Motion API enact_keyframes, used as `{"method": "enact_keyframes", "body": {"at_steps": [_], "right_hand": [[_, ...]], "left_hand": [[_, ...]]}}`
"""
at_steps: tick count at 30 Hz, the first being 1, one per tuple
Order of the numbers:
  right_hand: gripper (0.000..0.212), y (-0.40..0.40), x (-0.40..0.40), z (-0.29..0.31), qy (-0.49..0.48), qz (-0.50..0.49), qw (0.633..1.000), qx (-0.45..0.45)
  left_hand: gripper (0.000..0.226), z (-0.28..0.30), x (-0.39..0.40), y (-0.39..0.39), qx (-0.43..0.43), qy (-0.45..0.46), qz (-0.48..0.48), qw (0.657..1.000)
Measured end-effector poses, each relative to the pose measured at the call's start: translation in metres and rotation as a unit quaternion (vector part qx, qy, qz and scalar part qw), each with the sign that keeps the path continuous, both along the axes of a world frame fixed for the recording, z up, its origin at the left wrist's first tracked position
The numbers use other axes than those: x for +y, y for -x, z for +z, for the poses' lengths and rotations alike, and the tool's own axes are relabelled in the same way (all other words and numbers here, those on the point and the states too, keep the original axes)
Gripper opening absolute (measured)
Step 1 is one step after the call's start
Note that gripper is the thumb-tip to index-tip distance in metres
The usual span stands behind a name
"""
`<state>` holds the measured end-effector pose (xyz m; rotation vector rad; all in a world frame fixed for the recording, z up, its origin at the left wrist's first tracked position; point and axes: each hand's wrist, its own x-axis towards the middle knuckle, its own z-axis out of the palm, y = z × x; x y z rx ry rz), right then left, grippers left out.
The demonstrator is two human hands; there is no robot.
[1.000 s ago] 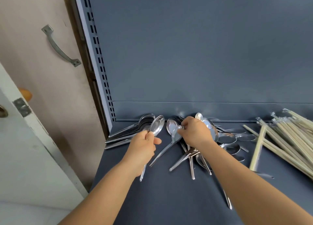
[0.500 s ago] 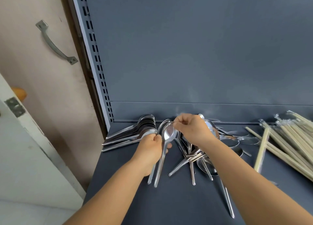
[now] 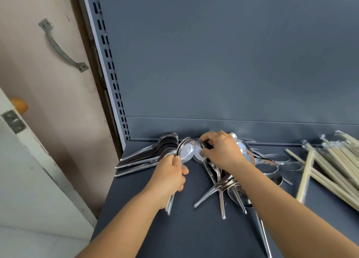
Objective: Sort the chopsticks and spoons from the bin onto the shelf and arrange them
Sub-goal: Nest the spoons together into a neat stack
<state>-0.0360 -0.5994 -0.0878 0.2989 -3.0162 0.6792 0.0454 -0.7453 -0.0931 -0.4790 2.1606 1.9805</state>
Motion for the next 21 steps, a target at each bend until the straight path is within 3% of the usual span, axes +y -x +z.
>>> {"method": "enact_keyframes", "body": {"at_steps": [7, 14, 18, 21], "right_hand": [[0.021, 0.000, -0.005, -0.003, -0.032, 0.006, 0.999, 0.015], [0.050, -0.001, -0.014, -0.001, -0.087, 0.024, 0.996, 0.010], [0.036, -0.001, -0.019, -0.002, -0.098, 0.031, 0.995, 0.019], [0.015, -0.001, -0.018, -0.003, -0.044, 0.016, 0.998, 0.035]], "left_hand": [[0.024, 0.002, -0.002, -0.002, 0.009, -0.014, 0.015, 1.000], [0.021, 0.006, -0.005, -0.006, 0.030, -0.033, 0.032, 0.999], [0.022, 0.007, -0.010, -0.011, 0.027, -0.030, 0.041, 0.998], [0.022, 0.007, -0.013, -0.015, 0.029, -0.034, 0.051, 0.998]]}}
